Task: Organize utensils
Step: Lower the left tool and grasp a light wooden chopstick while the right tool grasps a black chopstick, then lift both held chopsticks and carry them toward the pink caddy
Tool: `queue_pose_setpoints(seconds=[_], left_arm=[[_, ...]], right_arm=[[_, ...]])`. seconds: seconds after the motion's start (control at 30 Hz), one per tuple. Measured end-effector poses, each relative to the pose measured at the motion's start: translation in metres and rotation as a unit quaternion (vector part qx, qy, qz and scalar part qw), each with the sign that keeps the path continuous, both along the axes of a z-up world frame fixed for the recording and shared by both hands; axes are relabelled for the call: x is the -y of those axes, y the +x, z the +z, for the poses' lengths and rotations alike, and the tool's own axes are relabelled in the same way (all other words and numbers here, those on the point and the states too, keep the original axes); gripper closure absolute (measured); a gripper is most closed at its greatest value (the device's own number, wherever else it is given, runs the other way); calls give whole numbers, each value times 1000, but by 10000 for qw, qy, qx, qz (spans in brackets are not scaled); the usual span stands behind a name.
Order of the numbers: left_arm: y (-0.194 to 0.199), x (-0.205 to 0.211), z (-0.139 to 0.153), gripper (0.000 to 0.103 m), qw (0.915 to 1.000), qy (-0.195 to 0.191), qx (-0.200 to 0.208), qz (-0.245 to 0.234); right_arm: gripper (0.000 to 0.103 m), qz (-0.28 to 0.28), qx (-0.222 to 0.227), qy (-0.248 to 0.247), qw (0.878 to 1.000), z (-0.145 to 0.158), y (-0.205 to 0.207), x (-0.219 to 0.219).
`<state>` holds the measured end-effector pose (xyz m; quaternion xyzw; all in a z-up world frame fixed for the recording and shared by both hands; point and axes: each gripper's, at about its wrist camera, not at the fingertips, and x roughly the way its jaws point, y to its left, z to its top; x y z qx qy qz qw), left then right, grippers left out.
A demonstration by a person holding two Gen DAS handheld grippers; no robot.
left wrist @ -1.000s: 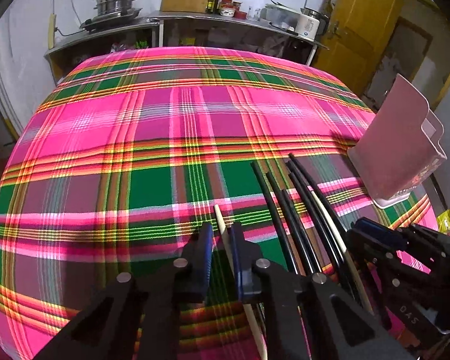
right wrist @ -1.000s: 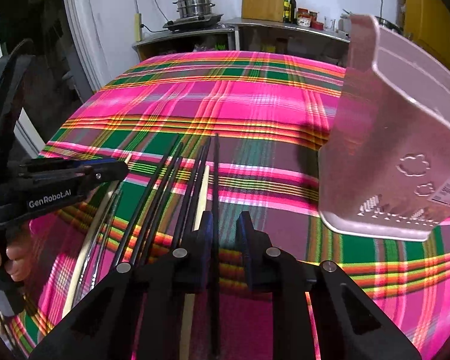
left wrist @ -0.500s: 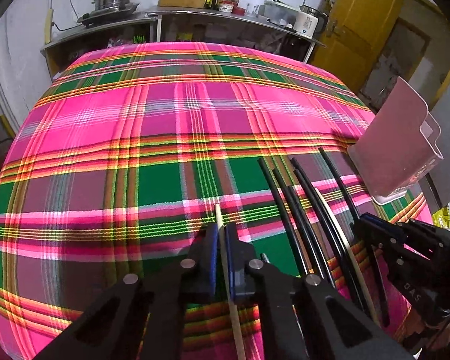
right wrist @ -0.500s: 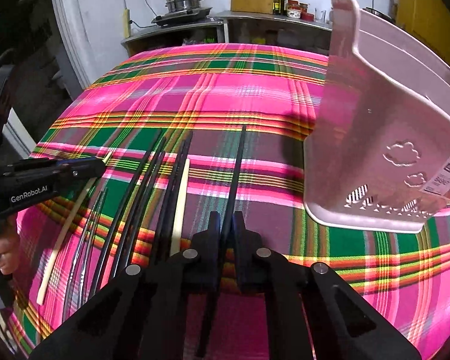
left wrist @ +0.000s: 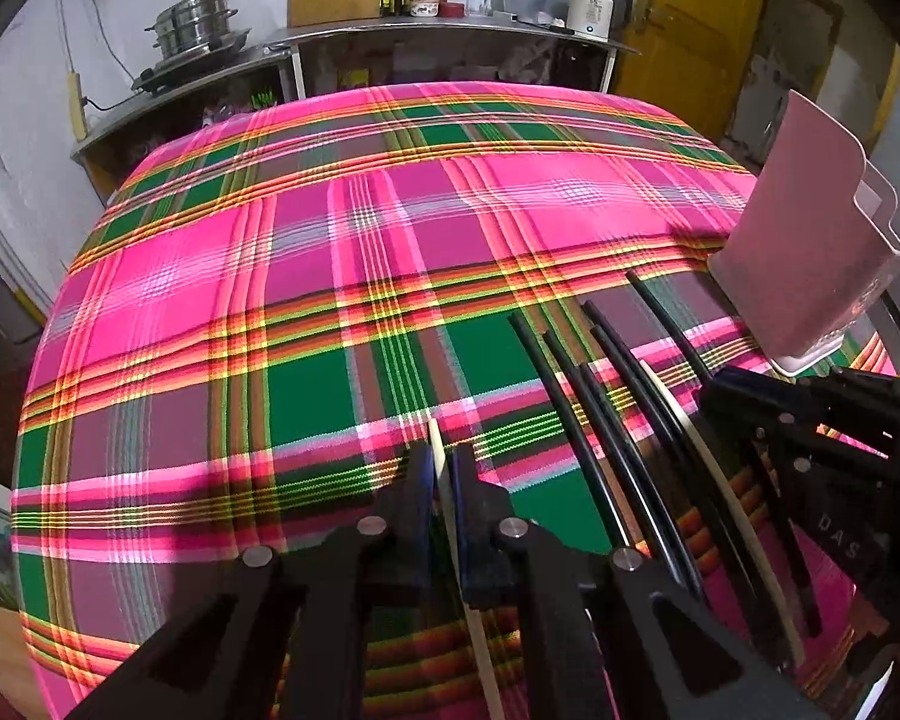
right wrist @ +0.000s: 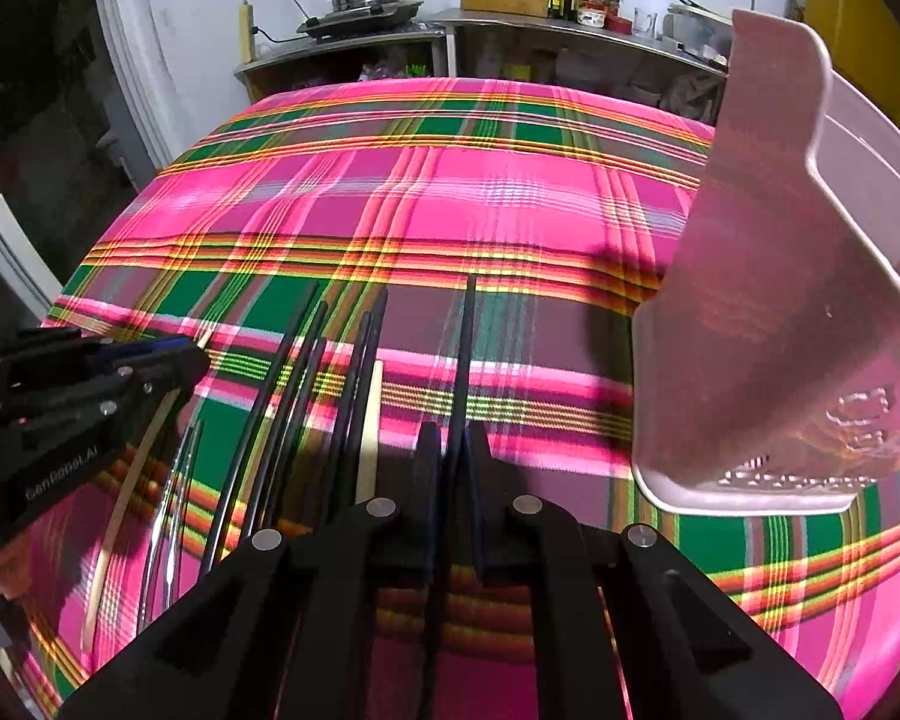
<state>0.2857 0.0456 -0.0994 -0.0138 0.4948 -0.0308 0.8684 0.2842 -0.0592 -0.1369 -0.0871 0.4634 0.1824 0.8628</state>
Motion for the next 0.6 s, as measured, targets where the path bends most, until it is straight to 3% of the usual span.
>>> queue_pose_setpoints(seconds=[0.3,0.6], left_arm=[[-6,-16,15,99,9989,-445,66,108],[-35,-25,81,99,9965,-531,641,-53]], right_arm=[[97,69,147,392,9991,23,-10,8],[97,73,532,791,9954,72,-36,22]])
